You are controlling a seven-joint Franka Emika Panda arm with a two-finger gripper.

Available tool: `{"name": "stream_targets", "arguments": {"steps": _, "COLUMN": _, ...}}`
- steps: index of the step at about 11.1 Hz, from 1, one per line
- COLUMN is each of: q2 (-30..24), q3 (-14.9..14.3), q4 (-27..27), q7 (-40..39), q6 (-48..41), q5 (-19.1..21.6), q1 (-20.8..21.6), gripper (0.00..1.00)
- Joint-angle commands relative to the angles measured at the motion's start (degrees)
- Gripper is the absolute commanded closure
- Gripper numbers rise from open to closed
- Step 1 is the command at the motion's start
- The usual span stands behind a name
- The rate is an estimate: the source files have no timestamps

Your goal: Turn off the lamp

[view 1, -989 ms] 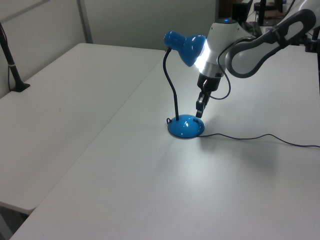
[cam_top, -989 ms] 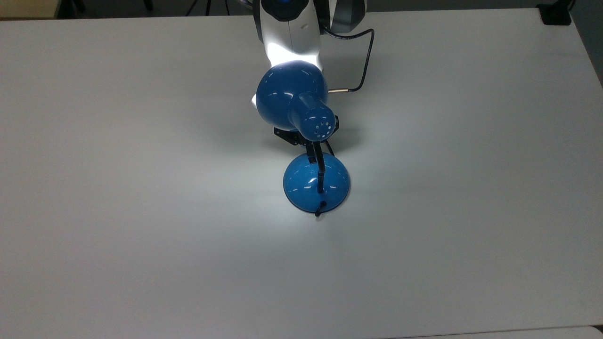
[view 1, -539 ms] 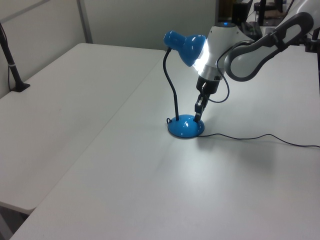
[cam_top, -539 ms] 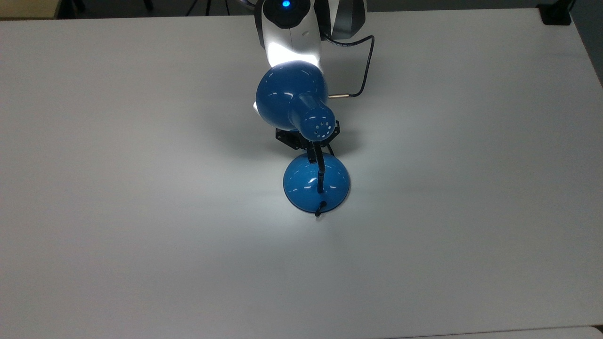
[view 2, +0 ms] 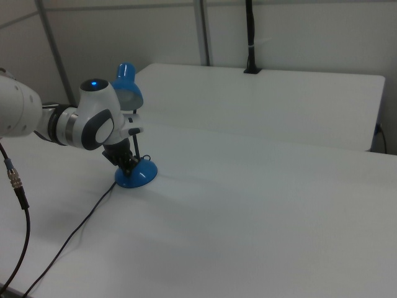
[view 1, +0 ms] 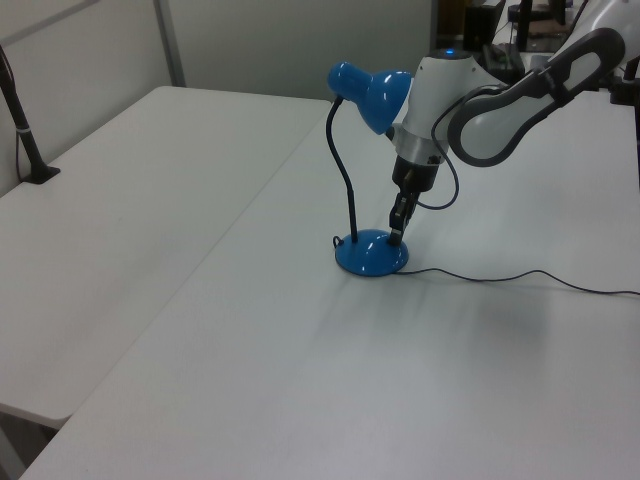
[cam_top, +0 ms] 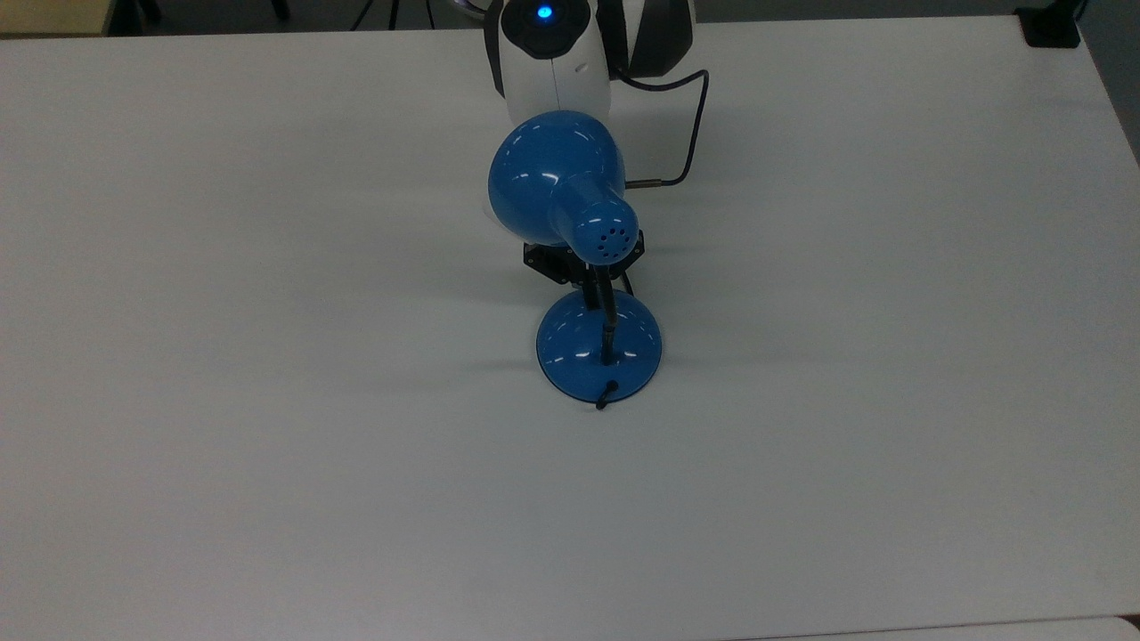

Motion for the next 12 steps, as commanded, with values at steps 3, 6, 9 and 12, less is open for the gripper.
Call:
{"name": "stream_targets", "arguments": {"steps": 3, "q2": 1.76, "q3": -0.03, "q4": -1.97, "q7": 0.51, "q6": -1.07, "q5": -0.61, "q1": 0.78, "gripper": 1.0}}
{"name": "stream_targets", "arguments": {"steps": 6, "q2": 1.58, "q3": -0.03, "q4": -1.97, "q7": 0.51, "q6": -4.59, "q5": -0.61, "q1": 0.96, "gripper": 1.0}}
{"name": "stream_targets", "arguments": {"steps": 9, "q2": -0.6, "q3": -0.03, "q4": -1.35, "q7": 0.42, "q6": -11.16, "q5": -0.61, "q1": 0.44, "gripper": 1.0}}
{"name": "stream_targets", "arguments": {"steps": 12, "q2": -6.83, "q3": -0.03, "q4": 2.59, "q7": -1.33, "q6": -31.15, "q5": -2.61, "q1": -0.62, "gripper": 0.99}}
